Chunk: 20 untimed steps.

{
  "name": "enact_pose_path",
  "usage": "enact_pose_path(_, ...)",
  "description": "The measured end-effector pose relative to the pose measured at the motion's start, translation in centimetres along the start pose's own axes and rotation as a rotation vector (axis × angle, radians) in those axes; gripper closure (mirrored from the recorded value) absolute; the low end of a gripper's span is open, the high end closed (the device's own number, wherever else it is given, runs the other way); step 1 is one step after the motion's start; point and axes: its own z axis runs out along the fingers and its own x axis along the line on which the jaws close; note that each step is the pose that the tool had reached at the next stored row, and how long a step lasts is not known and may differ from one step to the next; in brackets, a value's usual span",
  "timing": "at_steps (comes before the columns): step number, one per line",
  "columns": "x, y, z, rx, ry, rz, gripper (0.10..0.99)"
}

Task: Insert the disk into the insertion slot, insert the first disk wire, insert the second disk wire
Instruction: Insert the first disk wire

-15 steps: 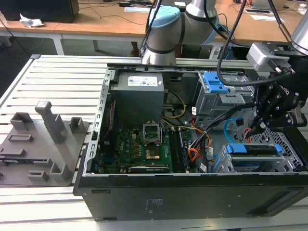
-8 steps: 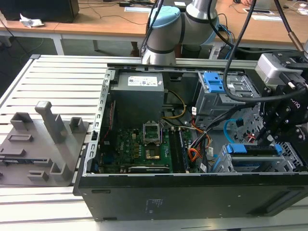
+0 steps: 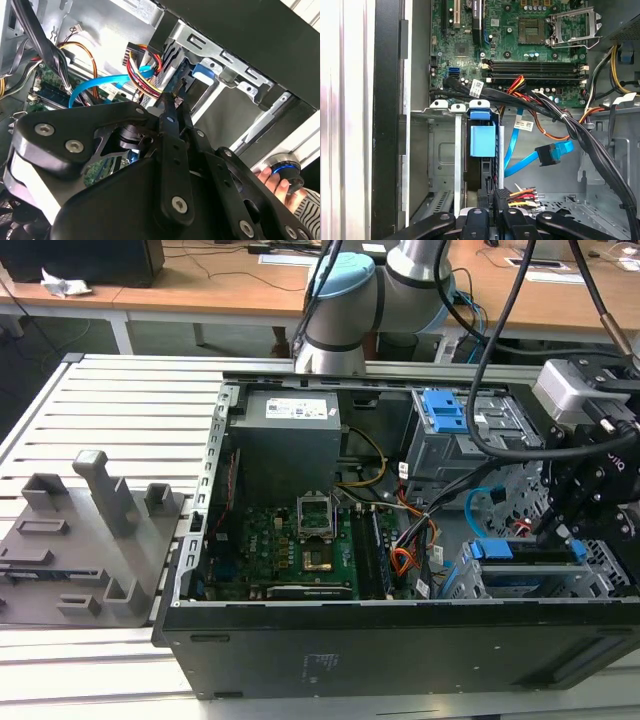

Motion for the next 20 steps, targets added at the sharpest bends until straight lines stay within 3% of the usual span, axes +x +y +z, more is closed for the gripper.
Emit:
enact_pose_path(5,-0.01,-0.38,0.1,0.0,-0.0015,0.0,0.918)
enact_pose_path(16,0.0,-0.47,0.72,0.0,-0.0035,0.001,0.918)
enact_pose_path(17,0.0,-0.47,0.71,0.0,-0.0029,0.001,0.906)
enact_pose_path(18,0.0,-0.48,0.66,0.0,-0.0019,0.001,0.839)
enact_pose_path(20,0.0,-0.46,0.25,0.0,-0.0017,0.001,0.839)
